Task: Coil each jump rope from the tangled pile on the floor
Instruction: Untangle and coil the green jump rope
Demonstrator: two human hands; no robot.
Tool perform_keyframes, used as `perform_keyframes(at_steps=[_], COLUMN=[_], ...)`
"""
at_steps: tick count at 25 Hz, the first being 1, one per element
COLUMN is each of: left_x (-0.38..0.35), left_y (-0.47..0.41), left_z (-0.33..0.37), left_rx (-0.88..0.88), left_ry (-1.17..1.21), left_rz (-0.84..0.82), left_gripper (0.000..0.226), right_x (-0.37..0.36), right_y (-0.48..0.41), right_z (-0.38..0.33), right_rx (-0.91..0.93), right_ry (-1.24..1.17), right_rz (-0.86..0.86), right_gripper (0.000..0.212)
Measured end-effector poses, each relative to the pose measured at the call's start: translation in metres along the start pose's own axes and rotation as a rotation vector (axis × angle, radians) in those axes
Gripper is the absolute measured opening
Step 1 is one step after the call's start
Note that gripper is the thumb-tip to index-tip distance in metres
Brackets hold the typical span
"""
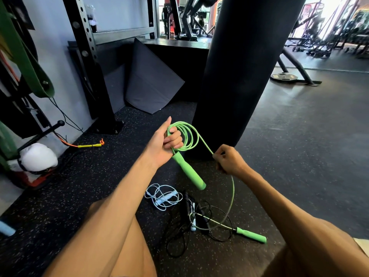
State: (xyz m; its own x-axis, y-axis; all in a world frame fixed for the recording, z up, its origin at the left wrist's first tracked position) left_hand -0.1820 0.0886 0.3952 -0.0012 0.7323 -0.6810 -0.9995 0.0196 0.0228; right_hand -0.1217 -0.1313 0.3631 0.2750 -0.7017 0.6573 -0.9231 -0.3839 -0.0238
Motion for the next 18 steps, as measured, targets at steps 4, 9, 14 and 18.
perform_keyframes(at_steps=[4, 9, 14, 18], left_x=[-0.005, 0.010, 0.021, 0.016], left_y=[0.000, -0.014, -0.017, -0.019], left_z=[-0.001, 0.003, 0.002, -0.006], left_rx=[-0.060, -0.253, -0.430, -0.486], left_ry=[0.173, 0.131, -0.188, -0.452], left_rz=[-0.039, 0.282, 0.553, 0.500], left_gripper=[0.030, 0.027, 0.027, 0.014], right_x=[-0.019, -0.025, -0.028, -0.030], right_y=[0.003, 0.023, 0.031, 0.024], right_z=[-0.002, -0.014, -0.023, -0.033], right_rx=[0.084, 0.016, 0.157, 0.438], right_ry=[0.117, -0.159, -0.075, 0.111], right_rz=[-0.136, -0.372, -0.435, -0.297], right_gripper=[0.019, 0.016, 0.012, 0.011])
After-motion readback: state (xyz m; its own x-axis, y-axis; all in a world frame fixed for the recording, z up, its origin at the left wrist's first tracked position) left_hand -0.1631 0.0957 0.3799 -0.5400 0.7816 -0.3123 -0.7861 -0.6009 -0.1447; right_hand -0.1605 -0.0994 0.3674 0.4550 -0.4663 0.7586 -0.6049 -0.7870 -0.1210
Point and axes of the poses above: each hand's wrist, its own y-axis away from the middle knuckle, its own x-axis out of the back of the hand, z = x × y, the point moved 1 cm from there along -y, towards the middle knuckle, and after that the axes turned 1 degree about x, right-handed, at the moved point
